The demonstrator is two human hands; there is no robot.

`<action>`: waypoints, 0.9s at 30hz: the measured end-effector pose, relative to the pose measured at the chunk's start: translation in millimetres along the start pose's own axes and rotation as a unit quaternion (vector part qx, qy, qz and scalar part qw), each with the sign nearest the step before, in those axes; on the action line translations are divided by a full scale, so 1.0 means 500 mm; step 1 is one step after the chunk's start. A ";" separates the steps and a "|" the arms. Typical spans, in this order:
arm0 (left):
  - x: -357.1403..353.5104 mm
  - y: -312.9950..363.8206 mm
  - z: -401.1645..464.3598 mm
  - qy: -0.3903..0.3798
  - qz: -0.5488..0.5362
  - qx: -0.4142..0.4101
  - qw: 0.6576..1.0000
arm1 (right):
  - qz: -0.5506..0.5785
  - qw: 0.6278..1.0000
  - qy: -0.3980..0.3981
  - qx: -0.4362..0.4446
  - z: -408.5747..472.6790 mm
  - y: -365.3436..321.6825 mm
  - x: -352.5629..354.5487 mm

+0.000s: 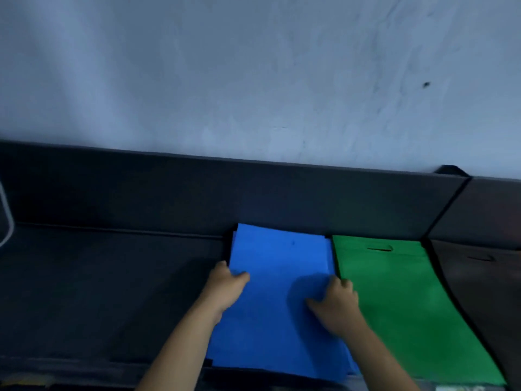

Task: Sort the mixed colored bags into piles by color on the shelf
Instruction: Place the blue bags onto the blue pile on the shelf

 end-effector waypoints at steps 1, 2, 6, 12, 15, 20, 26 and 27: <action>-0.002 0.002 0.005 0.039 -0.011 0.008 0.999 | 0.012 1.000 -0.012 0.003 0.000 0.012 -0.005; -0.004 0.002 0.007 0.064 -0.023 0.018 0.998 | 0.030 0.999 -0.015 0.006 0.001 0.019 -0.005; -0.010 -0.002 0.015 0.063 -0.035 0.063 0.995 | 0.067 0.996 -0.066 0.011 0.020 0.033 0.003; -0.041 0.006 0.013 -0.016 0.022 0.079 0.997 | 0.075 0.989 -0.126 -0.002 0.034 0.040 0.011; -0.045 0.009 0.004 -0.011 0.019 0.075 0.997 | 0.078 0.988 -0.135 0.010 0.040 0.043 0.012; -0.042 -0.003 -0.008 0.023 -0.003 0.070 0.997 | 0.148 0.981 -0.116 0.035 0.053 0.046 0.025; -0.044 0.011 -0.007 0.074 0.005 0.026 0.997 | 0.072 0.964 0.058 0.249 0.031 0.017 0.072; -0.049 0.016 -0.006 0.076 0.021 0.014 0.997 | 0.046 0.956 0.033 0.288 0.021 0.004 0.057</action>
Point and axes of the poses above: each hand's wrist, its own z-axis towards the middle knuckle, its own x-axis out of the back of the hand, y = z × x, the point moved 8 cm from there along z, towards the middle knuckle, and after that the axes turned 9 degrees about z, right-handed, at the moved point
